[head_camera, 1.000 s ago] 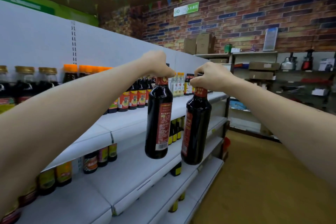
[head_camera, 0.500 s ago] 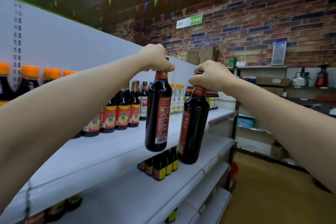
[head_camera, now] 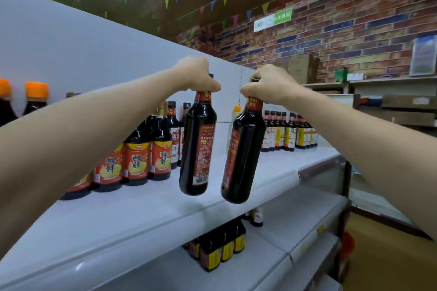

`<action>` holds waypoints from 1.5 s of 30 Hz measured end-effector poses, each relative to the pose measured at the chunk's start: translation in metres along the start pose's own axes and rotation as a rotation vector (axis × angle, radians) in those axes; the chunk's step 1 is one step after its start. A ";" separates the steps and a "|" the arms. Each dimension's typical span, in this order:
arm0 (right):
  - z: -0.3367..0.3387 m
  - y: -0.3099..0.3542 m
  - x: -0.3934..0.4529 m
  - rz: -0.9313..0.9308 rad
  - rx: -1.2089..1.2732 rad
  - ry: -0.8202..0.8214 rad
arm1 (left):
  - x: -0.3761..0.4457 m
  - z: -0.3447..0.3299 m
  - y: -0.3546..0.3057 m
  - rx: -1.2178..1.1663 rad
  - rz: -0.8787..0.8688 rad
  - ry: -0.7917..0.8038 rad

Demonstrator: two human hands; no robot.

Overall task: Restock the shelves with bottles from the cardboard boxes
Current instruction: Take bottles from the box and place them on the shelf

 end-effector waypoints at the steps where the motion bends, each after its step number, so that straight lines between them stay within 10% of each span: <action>1: -0.006 -0.013 0.013 0.019 0.006 0.012 | 0.011 -0.009 -0.001 0.015 0.023 0.007; 17: -0.097 -0.137 0.158 0.258 0.126 0.244 | 0.129 -0.112 0.003 0.116 0.298 0.120; 28: -0.122 -0.144 0.186 0.359 -0.171 0.095 | 0.142 -0.127 0.002 0.193 0.343 0.112; 38: -0.130 -0.169 0.182 0.285 0.522 0.148 | 0.121 -0.144 0.001 -0.309 0.379 -0.272; 45: -0.148 -0.176 0.186 0.279 0.901 0.248 | 0.106 -0.150 0.015 -0.702 0.328 -0.266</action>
Point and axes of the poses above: each hand's wrist, its own x-axis towards the middle knuckle, its own z-axis out of the back of the hand, y = z × x, the point moved 1 cm from there along x, towards the middle knuckle, and after that the axes turned 8 degrees about y, right-handed, at the moved point
